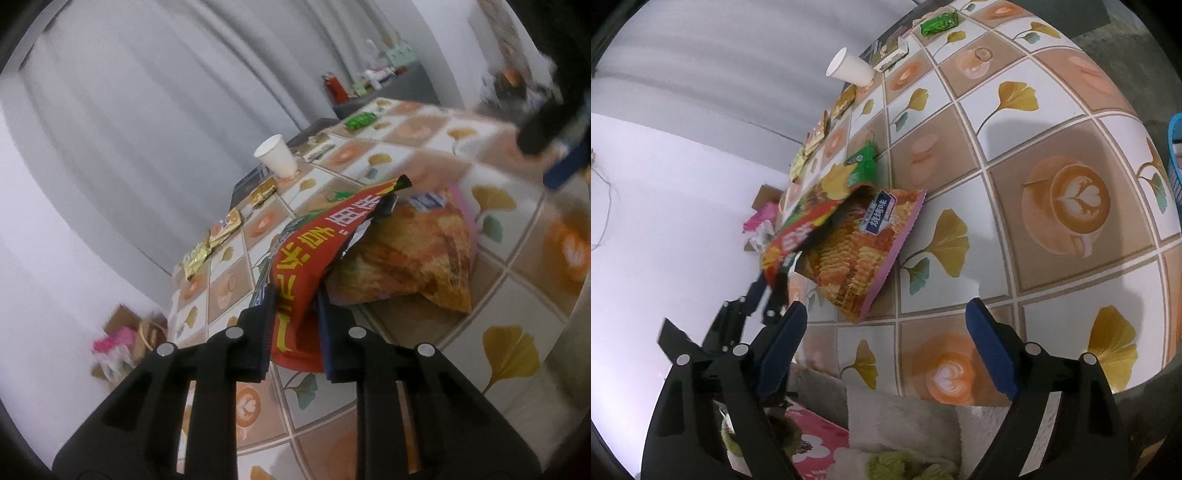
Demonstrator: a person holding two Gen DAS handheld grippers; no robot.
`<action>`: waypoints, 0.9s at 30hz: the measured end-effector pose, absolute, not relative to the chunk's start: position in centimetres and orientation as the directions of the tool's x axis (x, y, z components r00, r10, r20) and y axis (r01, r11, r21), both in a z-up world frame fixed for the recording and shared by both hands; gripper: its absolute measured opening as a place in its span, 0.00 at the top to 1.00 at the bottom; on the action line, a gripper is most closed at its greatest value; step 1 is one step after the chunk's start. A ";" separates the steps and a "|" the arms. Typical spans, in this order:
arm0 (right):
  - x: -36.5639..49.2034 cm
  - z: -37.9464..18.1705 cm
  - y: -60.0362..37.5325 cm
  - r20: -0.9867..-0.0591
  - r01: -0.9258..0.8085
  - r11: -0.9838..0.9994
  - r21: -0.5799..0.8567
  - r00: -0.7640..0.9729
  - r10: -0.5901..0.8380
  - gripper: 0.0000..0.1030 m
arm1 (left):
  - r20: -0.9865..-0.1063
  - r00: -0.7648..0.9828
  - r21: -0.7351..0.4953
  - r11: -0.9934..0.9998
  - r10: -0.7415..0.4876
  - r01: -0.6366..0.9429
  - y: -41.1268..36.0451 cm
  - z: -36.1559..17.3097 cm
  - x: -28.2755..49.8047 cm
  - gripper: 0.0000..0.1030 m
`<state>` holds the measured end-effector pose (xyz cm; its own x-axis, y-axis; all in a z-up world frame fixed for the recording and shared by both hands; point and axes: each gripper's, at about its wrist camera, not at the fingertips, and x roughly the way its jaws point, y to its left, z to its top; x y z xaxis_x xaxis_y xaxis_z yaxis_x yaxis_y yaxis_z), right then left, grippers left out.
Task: Collect trash
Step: 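Grasp the red-green snack bag with the left gripper while the right grasps the pink chip bag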
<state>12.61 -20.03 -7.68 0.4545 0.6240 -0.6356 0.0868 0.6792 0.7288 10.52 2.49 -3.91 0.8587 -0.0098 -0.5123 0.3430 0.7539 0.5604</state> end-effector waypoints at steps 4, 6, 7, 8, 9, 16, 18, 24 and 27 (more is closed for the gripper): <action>12.9 -6.7 -18.8 -0.644 0.012 0.725 0.688 0.471 0.603 0.19 | -0.534 0.845 0.423 0.858 -0.024 0.292 4.9 -1.9 11.5 0.83; 13.0 -5.8 -17.5 -0.659 -0.055 0.777 0.628 0.494 0.567 0.19 | -0.548 0.836 0.343 0.900 -0.040 0.268 6.5 -0.9 12.1 0.83; 13.0 -5.2 -16.8 -0.669 -0.093 0.806 0.585 0.507 0.544 0.19 | -0.555 0.830 0.295 0.921 -0.053 0.256 7.4 -0.5 12.3 0.83; 12.9 -4.7 -15.9 -0.678 -0.135 0.835 0.533 0.523 0.517 0.19 | -0.561 0.825 0.261 0.933 -0.063 0.249 7.9 -0.2 12.5 0.83; 12.9 -4.2 -14.8 -0.689 -0.180 0.868 0.463 0.542 0.481 0.19 | -0.569 0.818 0.213 0.947 -0.080 0.241 8.8 0.2 12.7 0.83; 13.3 -3.9 -6.9 -0.700 -0.417 0.909 -0.004 0.651 0.295 0.18 | -0.590 0.793 0.003 0.982 -0.152 0.191 12.4 1.4 13.6 0.83; 14.2 -4.7 -5.3 -0.701 -0.445 0.891 -0.094 0.664 0.258 0.18 | -0.592 0.789 -0.043 0.984 -0.164 0.173 13.1 1.5 13.6 0.83; 16.4 -8.0 -1.4 -0.711 -0.484 0.824 -0.295 0.687 0.150 0.19 | -0.598 0.778 -0.138 0.981 -0.195 0.139 14.5 1.6 13.5 0.83; 17.1 -8.5 -1.1 -0.715 -0.465 0.831 -0.306 0.688 0.122 0.34 | -0.599 0.771 -0.186 0.974 -0.216 0.128 15.1 1.7 13.4 0.83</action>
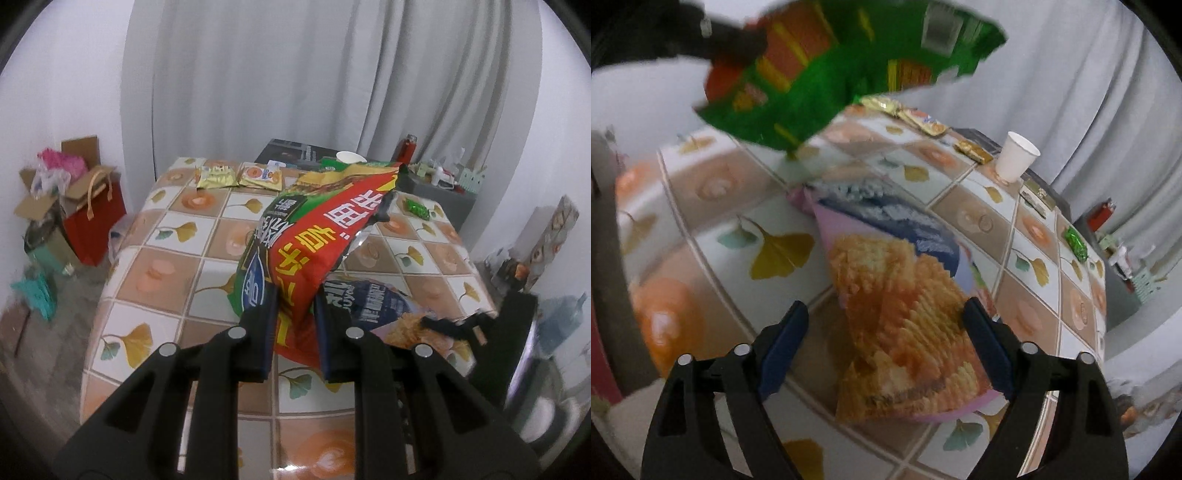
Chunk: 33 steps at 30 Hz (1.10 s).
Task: Collect trash
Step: 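Grasp the red-green snack bag with the left gripper while the right grasps the pink chip bag, then lift both snack bags and carry them toward the wastebasket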
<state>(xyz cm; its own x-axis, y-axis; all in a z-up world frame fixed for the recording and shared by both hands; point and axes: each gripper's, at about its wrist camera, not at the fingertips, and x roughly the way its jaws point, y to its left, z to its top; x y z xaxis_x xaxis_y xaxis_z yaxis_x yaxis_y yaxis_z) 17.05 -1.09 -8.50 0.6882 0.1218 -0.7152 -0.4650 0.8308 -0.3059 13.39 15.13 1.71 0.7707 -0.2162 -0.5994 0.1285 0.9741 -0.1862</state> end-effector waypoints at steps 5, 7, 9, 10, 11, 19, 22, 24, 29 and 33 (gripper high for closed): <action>17.7 -6.3 -4.7 -0.726 -0.375 0.916 -0.146 0.670 0.158 0.68 | -0.593 0.760 -0.259 0.956 -0.268 0.135 15.4 1.9 13.0 0.83; 17.7 -5.1 -6.9 -0.725 -0.335 0.942 -0.027 0.655 0.212 0.73 | -0.587 0.754 -0.287 0.947 -0.295 0.147 15.1 2.2 12.8 0.83; 17.6 -3.4 -10.6 -0.708 -0.274 0.948 0.160 0.637 0.304 0.75 | -0.576 0.743 -0.333 0.928 -0.340 0.166 14.9 2.5 12.8 0.83; 17.4 -2.8 -12.3 -0.695 -0.245 0.939 0.241 0.632 0.343 0.75 | -0.568 0.734 -0.366 0.913 -0.372 0.180 14.7 2.7 12.8 0.84; 17.3 -2.2 -14.3 -0.675 -0.214 0.918 0.333 0.626 0.391 0.76 | -0.563 0.727 -0.389 0.902 -0.394 0.188 14.5 2.9 12.8 0.84; 13.3 -3.9 -28.6 -0.336 -0.016 0.425 0.905 0.585 0.738 0.76 | -0.506 0.598 -0.613 0.747 -0.622 0.259 11.3 2.3 13.5 0.84; 11.7 -6.4 -30.8 -0.319 0.062 0.352 0.934 0.594 0.739 0.76 | -0.505 0.578 -0.622 0.735 -0.641 0.272 9.4 1.7 13.5 0.84; 11.0 -8.3 -31.6 -0.322 0.116 0.317 0.941 0.592 0.739 0.75 | -0.519 0.558 -0.623 0.734 -0.647 0.272 8.0 1.0 13.6 0.84; 10.4 -10.3 -32.8 -0.377 0.185 0.336 0.924 0.605 0.702 0.73 | -0.579 0.529 -0.589 0.767 -0.620 0.254 6.0 -0.8 14.4 0.84; 10.9 -10.2 -33.1 -0.407 0.184 0.379 0.907 0.613 0.677 0.69 | -0.599 0.531 -0.576 0.783 -0.599 0.234 5.8 -1.6 15.0 0.84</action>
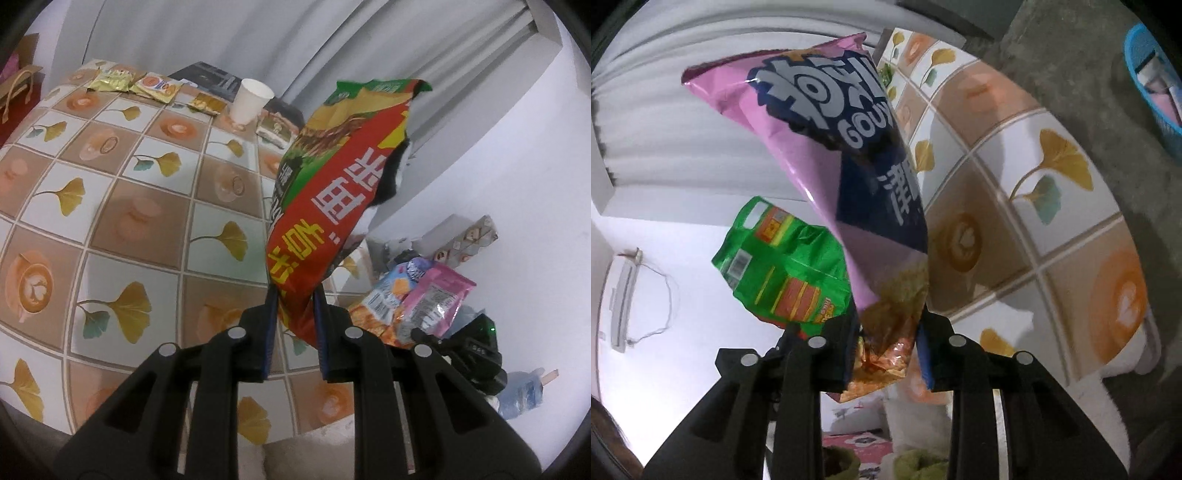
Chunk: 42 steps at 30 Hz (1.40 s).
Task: Collect trash
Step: 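Lift both snack bags and carry them toward the wastebasket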
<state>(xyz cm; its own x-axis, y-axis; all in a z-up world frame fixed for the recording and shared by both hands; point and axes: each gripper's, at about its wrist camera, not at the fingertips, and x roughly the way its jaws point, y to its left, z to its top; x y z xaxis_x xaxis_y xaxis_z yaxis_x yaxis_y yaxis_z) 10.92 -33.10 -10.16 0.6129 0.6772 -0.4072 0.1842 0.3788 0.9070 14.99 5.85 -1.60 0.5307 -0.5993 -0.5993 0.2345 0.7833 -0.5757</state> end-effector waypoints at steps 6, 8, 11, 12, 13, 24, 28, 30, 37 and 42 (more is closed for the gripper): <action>10.5 -10.0 -34.0 -0.448 0.210 0.415 0.885 0.625 0.639 0.55 | -0.602 0.536 -0.585 0.784 -0.592 0.208 7.1 -2.7 16.2 0.57; 10.7 -10.1 -34.3 -0.456 0.221 0.417 0.881 0.628 0.630 0.55 | -0.581 0.547 -0.596 0.773 -0.602 0.217 7.7 -2.8 16.5 0.45; 11.1 -10.3 -34.3 -0.461 0.237 0.409 0.881 0.628 0.627 0.55 | -0.561 0.554 -0.616 0.757 -0.615 0.217 8.4 -3.1 17.4 0.40; 10.9 -10.3 -34.7 -0.462 0.241 0.408 0.881 0.628 0.626 0.55 | -0.566 0.552 -0.621 0.757 -0.612 0.203 8.6 -3.4 17.9 0.40; 11.3 -10.4 -34.8 -0.464 0.246 0.407 0.880 0.628 0.624 0.55 | -0.579 0.547 -0.621 0.762 -0.605 0.185 8.7 -3.7 18.5 0.40; 12.2 -11.0 -35.7 -0.470 0.266 0.397 0.878 0.630 0.618 0.55 | -0.672 0.445 -0.672 0.740 -0.592 -0.032 10.5 -8.0 20.8 0.41; 12.4 -11.2 -35.5 -0.475 0.270 0.399 0.876 0.622 0.622 0.55 | -0.642 0.437 -0.720 0.692 -0.630 -0.061 10.7 -8.8 21.6 0.42; 12.5 -11.5 -35.6 -0.477 0.279 0.394 0.876 0.622 0.621 0.55 | -0.638 0.445 -0.724 0.686 -0.629 -0.069 10.6 -9.1 22.3 0.47; 13.0 -12.1 -35.4 -0.471 0.282 0.382 0.880 0.616 0.631 0.60 | -0.643 0.453 -0.713 0.699 -0.618 -0.057 9.3 -9.8 23.4 0.72; 13.0 -12.5 -35.5 -0.472 0.286 0.380 0.880 0.615 0.632 0.66 | -0.648 0.472 -0.682 0.731 -0.597 -0.012 8.2 -9.3 23.1 0.99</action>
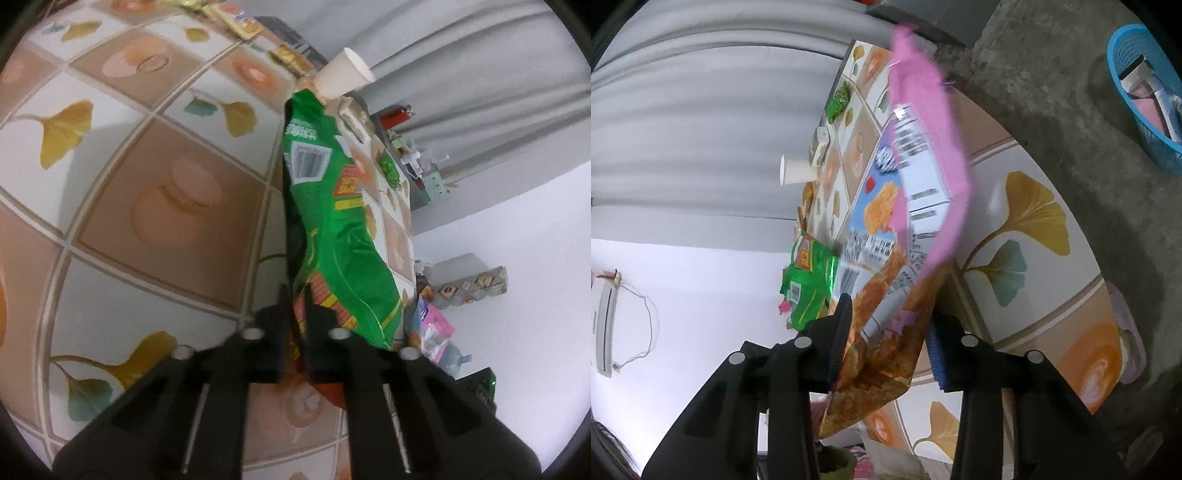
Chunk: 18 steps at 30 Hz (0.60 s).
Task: Collect trash
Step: 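Lift both snack bags and carry them toward the wastebasket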
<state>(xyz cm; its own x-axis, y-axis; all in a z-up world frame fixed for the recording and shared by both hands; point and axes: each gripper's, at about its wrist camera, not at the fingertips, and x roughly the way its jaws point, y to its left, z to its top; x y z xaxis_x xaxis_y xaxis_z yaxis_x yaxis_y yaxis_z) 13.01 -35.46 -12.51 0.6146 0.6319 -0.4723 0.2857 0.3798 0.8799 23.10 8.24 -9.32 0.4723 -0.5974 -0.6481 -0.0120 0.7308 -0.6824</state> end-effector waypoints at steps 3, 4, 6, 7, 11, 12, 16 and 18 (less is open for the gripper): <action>13.0 -12.6 -35.4 -0.471 0.288 0.376 0.881 0.614 0.633 0.71 | -0.658 0.505 -0.627 0.778 -0.559 0.045 7.2 -7.7 22.5 1.00; 13.0 -12.6 -35.4 -0.471 0.288 0.375 0.881 0.615 0.633 0.73 | -0.660 0.513 -0.610 0.790 -0.548 0.060 6.9 -7.3 22.3 1.00; 13.0 -12.6 -35.2 -0.470 0.288 0.374 0.881 0.617 0.631 0.75 | -0.662 0.542 -0.557 0.824 -0.518 0.107 5.9 -5.8 21.5 1.00; 12.9 -12.5 -35.2 -0.470 0.287 0.376 0.881 0.619 0.630 0.76 | -0.662 0.552 -0.535 0.835 -0.507 0.124 5.5 -5.3 21.2 1.00; 12.8 -12.1 -35.1 -0.468 0.276 0.384 0.881 0.630 0.620 0.79 | -0.659 0.607 -0.401 0.890 -0.444 0.215 3.0 -2.3 19.7 1.00; 12.7 -11.8 -35.2 -0.466 0.272 0.387 0.881 0.636 0.615 0.79 | -0.656 0.619 -0.372 0.899 -0.432 0.233 2.4 -1.7 19.4 1.00; 12.3 -11.2 -35.5 -0.464 0.265 0.394 0.880 0.649 0.603 0.82 | -0.637 0.661 -0.279 0.918 -0.397 0.283 0.7 0.1 18.5 1.00; 12.0 -10.8 -35.6 -0.462 0.261 0.396 0.881 0.656 0.597 0.82 | -0.627 0.675 -0.249 0.921 -0.389 0.299 0.1 0.7 18.2 1.00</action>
<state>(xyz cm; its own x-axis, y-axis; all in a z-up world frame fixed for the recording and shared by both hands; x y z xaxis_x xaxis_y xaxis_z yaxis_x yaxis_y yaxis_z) 12.01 -35.64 -10.83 0.6555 0.5970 -0.4625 0.2607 0.3958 0.8805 18.19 0.13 0.68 0.6748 -0.3889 -0.6272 0.2989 0.9211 -0.2495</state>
